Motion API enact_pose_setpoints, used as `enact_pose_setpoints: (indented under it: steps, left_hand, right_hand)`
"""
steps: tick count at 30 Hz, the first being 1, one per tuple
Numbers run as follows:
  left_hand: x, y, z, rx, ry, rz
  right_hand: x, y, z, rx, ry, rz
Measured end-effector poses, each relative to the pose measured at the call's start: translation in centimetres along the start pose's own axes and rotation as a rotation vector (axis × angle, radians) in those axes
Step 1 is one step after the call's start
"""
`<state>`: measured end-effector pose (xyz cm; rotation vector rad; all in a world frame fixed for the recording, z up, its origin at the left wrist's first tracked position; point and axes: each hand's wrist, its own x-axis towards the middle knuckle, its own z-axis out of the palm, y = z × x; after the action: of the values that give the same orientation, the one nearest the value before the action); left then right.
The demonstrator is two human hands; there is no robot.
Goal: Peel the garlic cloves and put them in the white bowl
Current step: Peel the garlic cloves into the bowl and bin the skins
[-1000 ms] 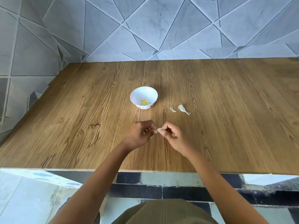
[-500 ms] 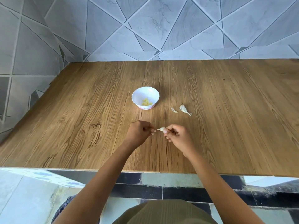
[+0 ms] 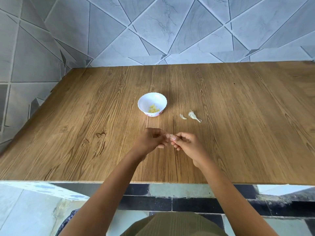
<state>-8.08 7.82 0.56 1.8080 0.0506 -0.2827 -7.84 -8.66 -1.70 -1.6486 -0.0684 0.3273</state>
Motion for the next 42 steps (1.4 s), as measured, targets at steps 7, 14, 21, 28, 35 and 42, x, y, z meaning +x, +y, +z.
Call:
enact_pose_setpoints:
  steps: [7, 14, 21, 28, 35, 42]
  left_hand:
    - [-0.1, 0.3, -0.2, -0.116, -0.016, -0.093]
    - [0.0, -0.1, 0.0, 0.126, 0.197, 0.084]
    - [-0.9, -0.1, -1.0, -0.100, -0.002, -0.002]
    - [-0.8, 0.0, -1.3, 0.112, -0.004, 0.028]
    - [-0.8, 0.1, -2.0, 0.044, -0.149, 0.017]
    - [-0.4, -0.6, -0.8, 0.248, 0.152, 0.081]
  right_hand:
    - [0.1, 1.1, 0.8, -0.416, 0.115, -0.443]
    - [0.5, 0.0, 1.8, -0.376, 0.170, -0.283]
    - [0.3, -1.0, 0.5, -0.119, -0.088, 0.007]
    - [0.3, 0.5, 0.7, -0.380, -0.010, -0.340]
    - [-0.1, -0.5, 0.6, 0.029, -0.104, 0.031]
    - [0.2, 0.0, 1.2, -0.227, 0.024, -0.073]
